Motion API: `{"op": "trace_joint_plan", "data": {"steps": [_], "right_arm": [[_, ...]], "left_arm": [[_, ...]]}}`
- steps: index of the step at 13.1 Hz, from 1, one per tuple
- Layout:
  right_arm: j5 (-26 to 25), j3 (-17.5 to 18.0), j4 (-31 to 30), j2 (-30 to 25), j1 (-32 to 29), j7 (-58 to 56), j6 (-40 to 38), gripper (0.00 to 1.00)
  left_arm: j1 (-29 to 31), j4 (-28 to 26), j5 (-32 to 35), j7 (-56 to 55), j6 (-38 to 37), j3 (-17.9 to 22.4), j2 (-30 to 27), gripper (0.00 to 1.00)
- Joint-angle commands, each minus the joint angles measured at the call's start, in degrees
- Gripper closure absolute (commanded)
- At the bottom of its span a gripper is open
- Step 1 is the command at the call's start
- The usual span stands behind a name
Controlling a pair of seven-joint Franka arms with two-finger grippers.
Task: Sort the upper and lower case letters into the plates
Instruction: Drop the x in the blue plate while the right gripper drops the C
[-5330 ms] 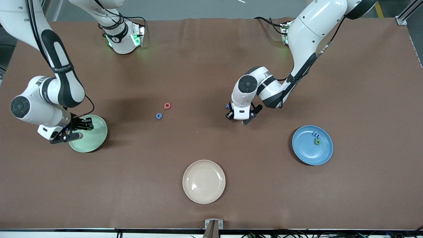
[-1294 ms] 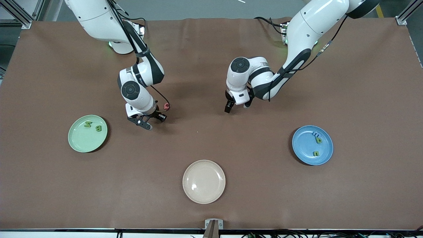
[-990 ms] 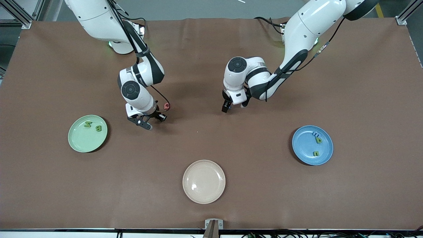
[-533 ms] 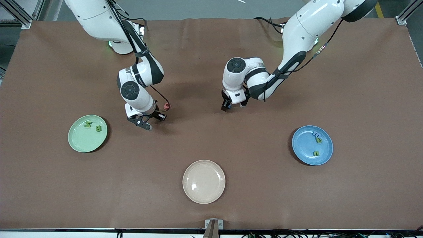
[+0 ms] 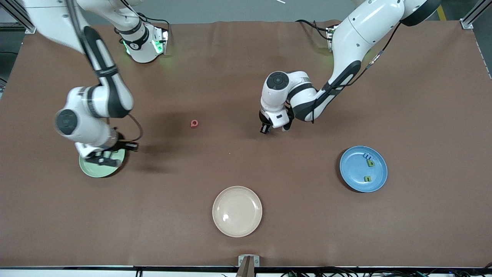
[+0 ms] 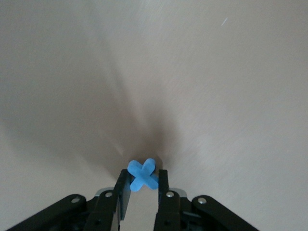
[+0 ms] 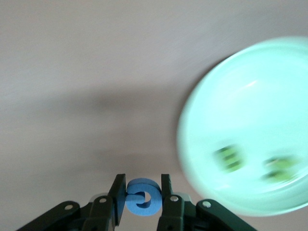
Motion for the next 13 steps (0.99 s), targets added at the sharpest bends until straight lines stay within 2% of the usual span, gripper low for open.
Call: {"op": "trace_joint_plan", "data": {"steps": [1, 4, 6, 11, 12, 13], "right_arm": [[0.5, 1.2, 3.9, 3.7, -6.8, -12.5, -0.5, 0.91], [0.5, 1.2, 9.0, 10.2, -12.3, -23.8, -0.3, 0.91], [0.5, 1.2, 11.5, 13.9, -13.8, -28.8, -0.1, 0.91], [0.4, 1.2, 13.4, 15.8, -13.9, -29.6, -0.1, 0.87], [0.4, 1.2, 13.5, 15.8, -13.9, -29.5, -0.2, 0.72], [0.4, 1.2, 13.5, 15.7, -13.5, -29.4, -0.6, 0.26]], "left_arm": [[3.9, 2.1, 1.4, 3.5, -3.3, -0.1, -1.9, 1.00], [8.5, 5.0, 1.1, 11.6, -5.2, -0.6, -2.4, 1.00], [11.5, 7.4, 0.7, 20.0, -8.5, -0.6, -2.2, 1.00], [19.5, 9.2, 0.6, 35.3, -10.9, -0.6, -2.6, 1.00], [20.7, 9.2, 0.5, 38.6, -11.4, -0.6, -2.6, 1.00], [21.8, 9.2, 0.5, 41.2, -11.5, -0.6, -2.7, 1.00]]}}
